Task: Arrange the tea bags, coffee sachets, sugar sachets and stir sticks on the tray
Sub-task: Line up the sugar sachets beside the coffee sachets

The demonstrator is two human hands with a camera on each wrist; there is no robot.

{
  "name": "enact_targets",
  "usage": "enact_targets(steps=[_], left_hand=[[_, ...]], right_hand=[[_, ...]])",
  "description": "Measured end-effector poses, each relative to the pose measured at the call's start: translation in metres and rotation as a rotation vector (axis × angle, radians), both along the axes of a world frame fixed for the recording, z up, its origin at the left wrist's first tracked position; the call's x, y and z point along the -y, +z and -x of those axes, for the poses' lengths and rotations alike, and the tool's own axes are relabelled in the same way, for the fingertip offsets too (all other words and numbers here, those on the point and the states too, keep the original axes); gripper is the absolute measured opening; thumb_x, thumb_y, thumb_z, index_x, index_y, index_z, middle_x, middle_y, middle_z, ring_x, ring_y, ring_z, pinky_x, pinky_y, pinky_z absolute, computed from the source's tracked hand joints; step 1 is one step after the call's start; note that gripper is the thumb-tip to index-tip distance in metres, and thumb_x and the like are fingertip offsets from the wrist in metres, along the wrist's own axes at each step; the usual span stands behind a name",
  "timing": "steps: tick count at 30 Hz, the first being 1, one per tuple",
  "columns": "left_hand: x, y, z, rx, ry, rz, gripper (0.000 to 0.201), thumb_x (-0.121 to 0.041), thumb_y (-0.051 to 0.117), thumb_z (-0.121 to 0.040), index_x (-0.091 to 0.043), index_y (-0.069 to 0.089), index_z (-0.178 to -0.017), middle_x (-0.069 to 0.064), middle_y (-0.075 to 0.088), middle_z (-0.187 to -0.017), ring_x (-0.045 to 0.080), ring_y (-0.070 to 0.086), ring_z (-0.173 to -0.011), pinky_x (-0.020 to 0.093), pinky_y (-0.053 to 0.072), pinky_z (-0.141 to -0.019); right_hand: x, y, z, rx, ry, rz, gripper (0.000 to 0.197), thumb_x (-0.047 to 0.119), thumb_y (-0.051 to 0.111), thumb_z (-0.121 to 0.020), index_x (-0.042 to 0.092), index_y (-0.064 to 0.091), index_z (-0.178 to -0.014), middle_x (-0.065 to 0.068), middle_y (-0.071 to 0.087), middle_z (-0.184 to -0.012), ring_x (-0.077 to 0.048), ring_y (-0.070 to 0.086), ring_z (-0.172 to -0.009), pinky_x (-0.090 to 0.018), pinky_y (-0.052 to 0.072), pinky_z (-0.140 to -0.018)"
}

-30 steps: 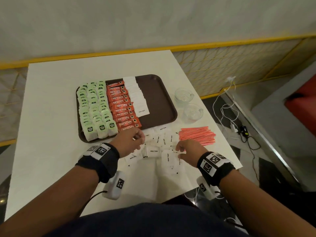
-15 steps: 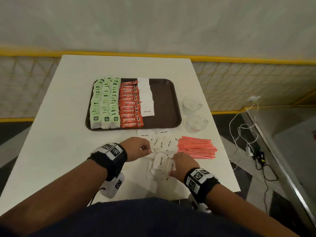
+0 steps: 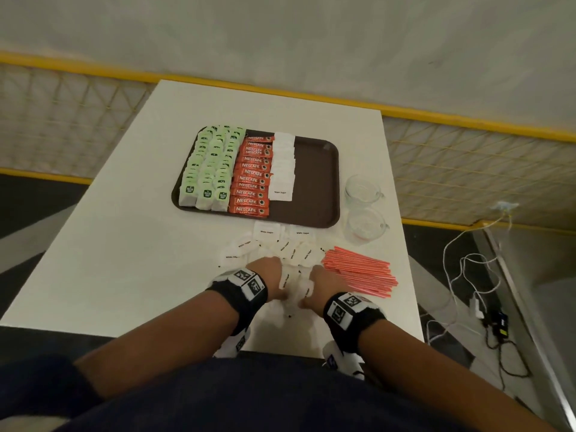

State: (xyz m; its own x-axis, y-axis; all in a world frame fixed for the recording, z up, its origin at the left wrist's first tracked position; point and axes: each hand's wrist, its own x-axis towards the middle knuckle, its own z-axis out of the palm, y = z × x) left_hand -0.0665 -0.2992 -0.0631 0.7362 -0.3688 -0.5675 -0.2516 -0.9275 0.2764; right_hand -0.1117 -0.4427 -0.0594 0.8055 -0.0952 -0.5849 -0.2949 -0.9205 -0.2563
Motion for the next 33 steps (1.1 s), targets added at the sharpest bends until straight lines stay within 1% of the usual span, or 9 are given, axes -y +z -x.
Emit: enact_targets(steps=[3, 9, 12, 16, 19, 22, 25, 28, 33], left_hand=[[0.006, -0.003, 0.002, -0.018, 0.054, -0.02, 0.051, -0.035, 0.076, -0.077, -0.01, 0.055, -0.116, 0.006, 0.065, -0.109, 0.026, 0.065, -0.099, 0.034, 0.054, -0.082], [0.012, -0.006, 0.003, -0.064, -0.035, -0.029, 0.024, -0.026, 0.068, -0.084, -0.013, 0.066, -0.104, 0.005, 0.069, -0.1, 0.02, 0.063, -0.084, 0.028, 0.05, -0.073], [0.009, -0.003, 0.005, -0.08, -0.003, 0.04, 0.026, -0.024, 0.069, -0.084, -0.014, 0.064, -0.107, 0.007, 0.068, -0.108, 0.024, 0.065, -0.097, 0.029, 0.05, -0.077], [-0.004, 0.005, 0.006, -0.131, 0.156, 0.161, 0.05, -0.025, 0.061, -0.093, -0.009, 0.044, -0.137, 0.009, 0.052, -0.138, 0.028, 0.051, -0.125, 0.033, 0.041, -0.098], [-0.015, 0.012, 0.002, -0.13, 0.231, 0.242, 0.058, -0.029, 0.061, -0.094, -0.012, 0.036, -0.143, 0.009, 0.048, -0.144, 0.026, 0.048, -0.127, 0.032, 0.04, -0.099], [-0.023, 0.024, -0.006, -0.09, 0.328, 0.358, 0.063, -0.027, 0.062, -0.094, -0.013, 0.032, -0.148, 0.007, 0.047, -0.145, 0.025, 0.047, -0.13, 0.029, 0.038, -0.101], [-0.03, 0.035, -0.016, -0.069, 0.444, 0.546, 0.053, -0.024, 0.063, -0.092, -0.019, 0.043, -0.141, 0.004, 0.057, -0.136, 0.023, 0.054, -0.121, 0.04, 0.045, -0.103], [-0.03, 0.05, -0.027, -0.168, 0.621, 0.79, 0.041, -0.012, 0.057, -0.096, -0.02, 0.047, -0.135, 0.005, 0.06, -0.129, 0.02, 0.061, -0.109, 0.04, 0.054, -0.093], [-0.029, 0.071, -0.051, -0.303, 0.753, 0.999, 0.043, -0.008, 0.055, -0.097, -0.014, 0.042, -0.138, 0.003, 0.05, -0.124, 0.017, 0.057, -0.103, 0.025, 0.059, -0.067]], right_hand=[[0.006, 0.0, 0.001, -0.009, 0.002, -0.034, 0.061, 0.033, 0.077, -0.08, 0.015, 0.05, -0.131, -0.006, 0.057, -0.131, -0.025, 0.055, -0.118, -0.033, 0.045, -0.093], [0.014, 0.001, 0.007, -0.006, 0.023, -0.072, 0.063, 0.036, 0.072, -0.084, 0.012, 0.048, -0.137, -0.007, 0.051, -0.139, -0.025, 0.047, -0.128, -0.033, 0.04, -0.102], [0.02, -0.001, 0.009, 0.011, 0.005, -0.11, 0.05, 0.03, 0.071, -0.085, 0.013, 0.055, -0.129, -0.007, 0.056, -0.132, -0.025, 0.052, -0.121, -0.032, 0.042, -0.097], [0.031, -0.005, 0.011, 0.046, -0.12, -0.24, 0.049, 0.026, 0.073, -0.084, 0.016, 0.056, -0.128, -0.003, 0.063, -0.119, -0.019, 0.064, -0.101, -0.033, 0.054, -0.087], [0.037, -0.003, 0.009, 0.054, -0.227, -0.383, 0.054, 0.023, 0.075, -0.082, 0.015, 0.054, -0.131, -0.003, 0.069, -0.104, -0.009, 0.069, -0.074, -0.025, 0.057, -0.064], [0.04, 0.005, 0.002, 0.097, -0.299, -0.521, 0.058, 0.02, 0.076, -0.081, 0.01, 0.051, -0.132, -0.005, 0.071, -0.095, -0.013, 0.072, -0.073, -0.029, 0.058, -0.062], [0.039, 0.021, -0.007, 0.146, -0.325, -0.662, 0.036, 0.021, 0.076, -0.082, 0.014, 0.055, -0.111, -0.011, 0.072, -0.091, -0.021, 0.073, -0.078, -0.037, 0.06, -0.068], [0.034, 0.042, -0.023, 0.165, -0.295, -0.776, 0.025, 0.026, 0.073, -0.085, 0.022, 0.058, -0.105, -0.007, 0.075, -0.087, -0.022, 0.073, -0.08, -0.042, 0.059, -0.074], [0.016, 0.067, -0.061, 0.245, -0.314, -0.91, 0.012, 0.012, 0.059, -0.096, 0.01, 0.062, -0.107, -0.012, 0.074, -0.095, -0.026, 0.073, -0.079, -0.04, 0.059, -0.076]])
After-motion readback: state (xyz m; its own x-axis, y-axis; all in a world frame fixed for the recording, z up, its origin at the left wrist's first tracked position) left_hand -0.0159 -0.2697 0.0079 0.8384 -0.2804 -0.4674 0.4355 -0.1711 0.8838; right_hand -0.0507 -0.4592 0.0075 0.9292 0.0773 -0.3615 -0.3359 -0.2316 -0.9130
